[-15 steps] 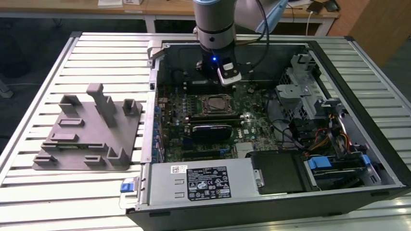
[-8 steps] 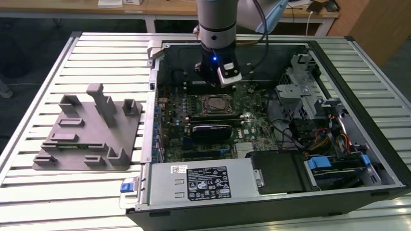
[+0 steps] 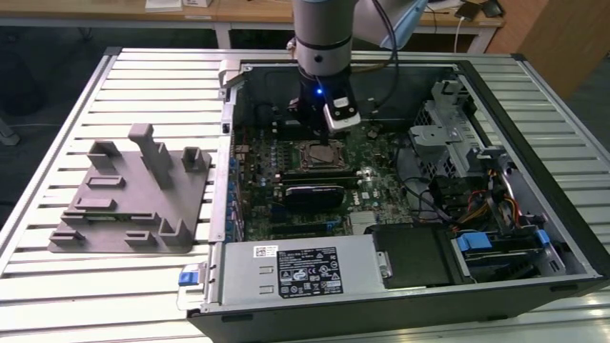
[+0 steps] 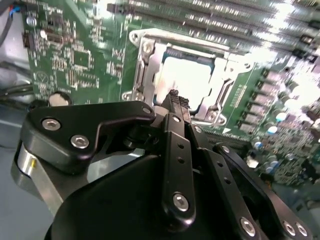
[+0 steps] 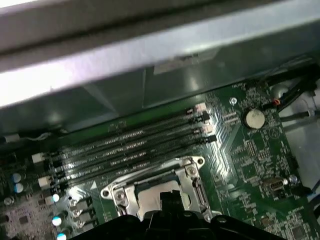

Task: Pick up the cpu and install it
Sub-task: 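Install the first cpu locking lever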

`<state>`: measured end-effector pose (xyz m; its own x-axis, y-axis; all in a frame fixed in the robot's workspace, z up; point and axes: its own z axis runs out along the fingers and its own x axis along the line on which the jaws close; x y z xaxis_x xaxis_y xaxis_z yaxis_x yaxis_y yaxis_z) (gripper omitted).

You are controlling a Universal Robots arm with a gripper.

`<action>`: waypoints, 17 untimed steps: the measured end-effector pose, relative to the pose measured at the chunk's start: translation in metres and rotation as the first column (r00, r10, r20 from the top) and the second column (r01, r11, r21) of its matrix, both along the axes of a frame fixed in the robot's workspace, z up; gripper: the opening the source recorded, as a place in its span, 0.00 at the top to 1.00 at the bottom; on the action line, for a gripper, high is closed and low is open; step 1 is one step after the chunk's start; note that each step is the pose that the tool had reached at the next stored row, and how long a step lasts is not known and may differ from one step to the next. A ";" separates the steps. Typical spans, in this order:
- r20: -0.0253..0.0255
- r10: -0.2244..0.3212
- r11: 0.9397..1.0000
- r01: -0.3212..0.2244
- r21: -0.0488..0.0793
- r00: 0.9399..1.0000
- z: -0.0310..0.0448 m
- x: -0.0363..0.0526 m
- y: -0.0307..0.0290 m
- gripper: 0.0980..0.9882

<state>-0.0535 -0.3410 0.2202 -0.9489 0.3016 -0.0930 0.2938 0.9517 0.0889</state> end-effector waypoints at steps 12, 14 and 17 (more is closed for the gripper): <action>-0.026 0.000 1.000 0.000 -0.025 1.000 -0.0002 0.0004 -0.0090 0.99; -0.026 0.000 1.000 0.000 -0.025 1.000 0.0003 0.0004 -0.0091 0.99; -0.026 0.000 1.000 0.000 -0.025 1.000 0.0043 0.0004 -0.0091 0.99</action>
